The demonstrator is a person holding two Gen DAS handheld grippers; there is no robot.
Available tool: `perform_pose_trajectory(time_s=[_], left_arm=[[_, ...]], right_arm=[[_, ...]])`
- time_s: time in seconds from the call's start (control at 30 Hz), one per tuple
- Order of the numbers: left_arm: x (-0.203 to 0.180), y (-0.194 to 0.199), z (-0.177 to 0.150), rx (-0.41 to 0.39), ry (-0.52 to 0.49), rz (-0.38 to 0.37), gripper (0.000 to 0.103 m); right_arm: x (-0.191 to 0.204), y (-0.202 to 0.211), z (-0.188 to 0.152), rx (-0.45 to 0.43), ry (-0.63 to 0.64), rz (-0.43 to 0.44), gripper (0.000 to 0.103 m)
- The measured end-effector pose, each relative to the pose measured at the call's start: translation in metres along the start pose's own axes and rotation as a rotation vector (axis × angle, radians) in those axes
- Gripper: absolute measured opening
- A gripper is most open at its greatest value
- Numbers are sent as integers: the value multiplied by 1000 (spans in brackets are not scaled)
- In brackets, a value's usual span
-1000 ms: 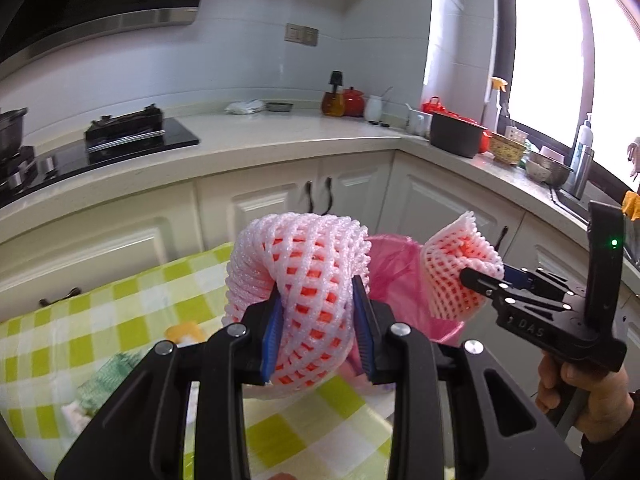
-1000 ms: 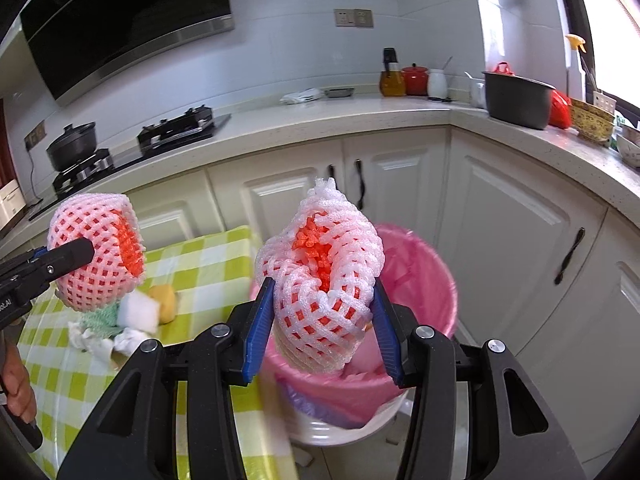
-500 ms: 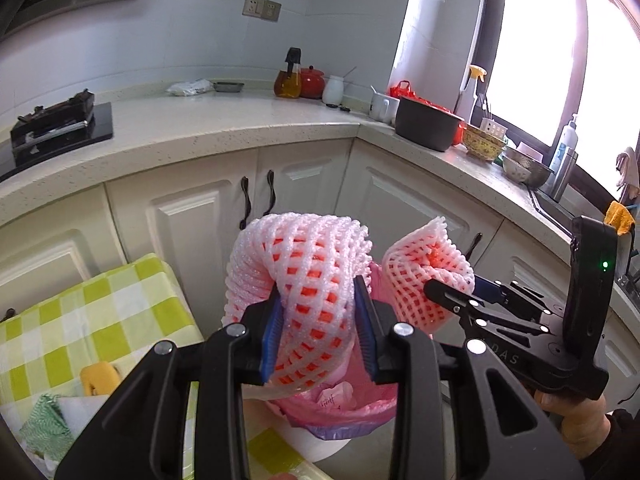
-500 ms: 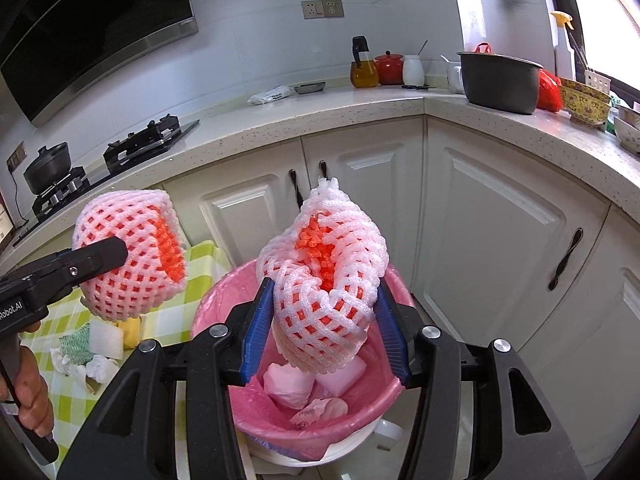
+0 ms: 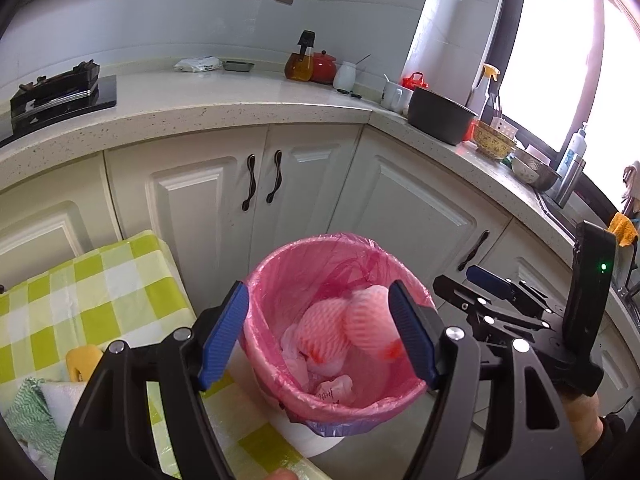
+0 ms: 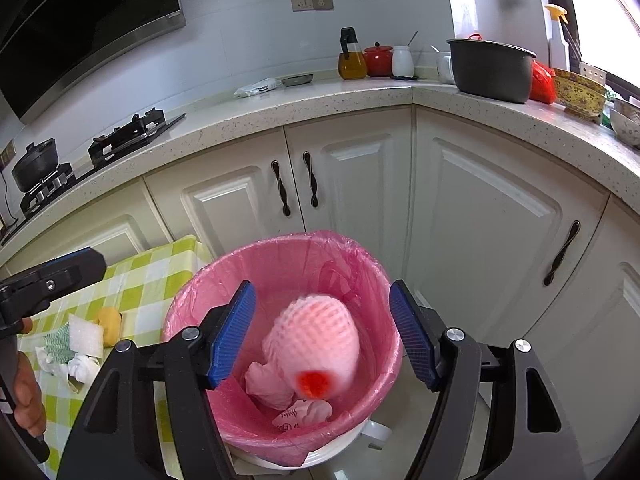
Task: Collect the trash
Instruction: 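Carry both pink foam nets over the pink bin and open both grippers, then move both grippers back over the table toward the remaining trash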
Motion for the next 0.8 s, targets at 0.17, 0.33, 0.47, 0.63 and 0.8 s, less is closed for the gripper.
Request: perform_pose_trajectory(time_s=[0.17, 0.33, 0.47, 0.63, 0.8], left_arm=[[12, 21, -4, -16, 6, 22, 70], [28, 46, -12, -37, 38, 48, 71], [43, 70, -22, -54, 59, 80, 72], [68, 108, -37, -80, 94, 128, 72], [95, 148, -54, -98, 99, 200, 73]], right_arm=[[-1, 12, 0, -15, -17, -5, 70], [2, 28, -7, -27, -22, -8, 73], [11, 39, -15, -22, -31, 4, 73], [33, 53, -26, -20, -18, 27, 77], [69, 68, -40, -21, 2, 70, 81]])
Point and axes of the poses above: each gripper's, at about its wrist camera, not at the fingertips, and y roughly against the way its jaws point, x to its left, z to its top, the point moved 5 cm from there along -y, roughly the way its jaws point, and after that the axes turned 12 degrees about -x, right-handed, at the moved point
